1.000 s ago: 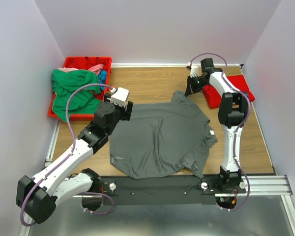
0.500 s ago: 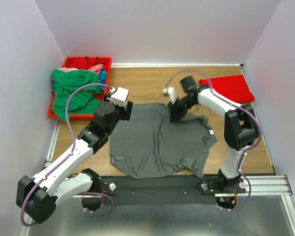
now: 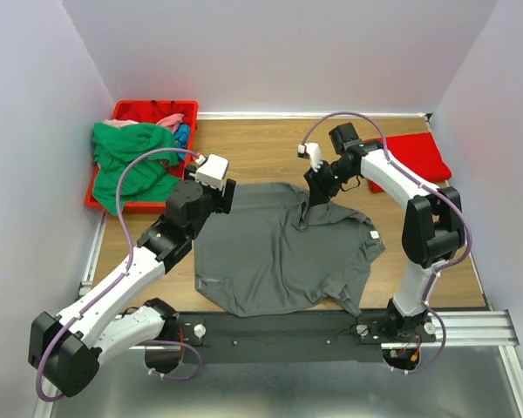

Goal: Fold and stack the t-shirts
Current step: Flatten the tshirt out

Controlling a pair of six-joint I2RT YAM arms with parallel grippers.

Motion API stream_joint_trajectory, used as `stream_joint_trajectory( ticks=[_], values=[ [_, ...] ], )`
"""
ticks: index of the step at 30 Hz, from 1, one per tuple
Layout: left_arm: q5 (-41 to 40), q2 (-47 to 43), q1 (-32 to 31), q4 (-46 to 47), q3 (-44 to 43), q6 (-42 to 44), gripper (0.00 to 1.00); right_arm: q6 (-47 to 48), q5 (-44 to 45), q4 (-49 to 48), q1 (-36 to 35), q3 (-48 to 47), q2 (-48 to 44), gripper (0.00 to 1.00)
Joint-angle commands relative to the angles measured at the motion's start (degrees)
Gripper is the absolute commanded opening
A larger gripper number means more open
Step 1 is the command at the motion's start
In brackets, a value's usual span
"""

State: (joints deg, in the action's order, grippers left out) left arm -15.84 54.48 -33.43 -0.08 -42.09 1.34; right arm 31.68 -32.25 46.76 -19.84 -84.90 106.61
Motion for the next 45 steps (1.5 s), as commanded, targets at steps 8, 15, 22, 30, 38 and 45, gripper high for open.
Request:
stream_joint_trajectory(
  ticks=[8, 15, 22, 30, 38, 45],
  values=[
    [1.3, -0.5, 0.3, 0.8, -0.1, 0.4, 0.77, -0.6, 2.9, 0.6, -0.2, -4.2, 5.4, 0.48],
    [1.3, -0.5, 0.3, 0.8, 0.0, 0.5, 0.77, 1.7, 8.4, 0.8, 0.1, -4.3, 7.6, 0.48],
    [1.9, -0.2, 0.3, 0.8, -0.1, 0.4, 0.77, 1.9, 10.3, 0.7, 1.9, -4.0, 8.6, 0.47],
    [2.1, -0.2, 0.3, 0.8, 0.0, 0.5, 0.77, 2.2, 10.5, 0.7, 4.2, -1.9, 9.0, 0.47],
    [2.5, 0.3, 0.2, 0.8, 0.0, 0.4, 0.77, 2.3, 8.6, 0.6, 4.2, 1.5, 8.3, 0.44],
    [2.5, 0.6, 0.3, 0.8, 0.1, 0.4, 0.77, 2.1, 7.3, 0.4, 4.3, 1.5, 6.0, 0.07]
  ],
)
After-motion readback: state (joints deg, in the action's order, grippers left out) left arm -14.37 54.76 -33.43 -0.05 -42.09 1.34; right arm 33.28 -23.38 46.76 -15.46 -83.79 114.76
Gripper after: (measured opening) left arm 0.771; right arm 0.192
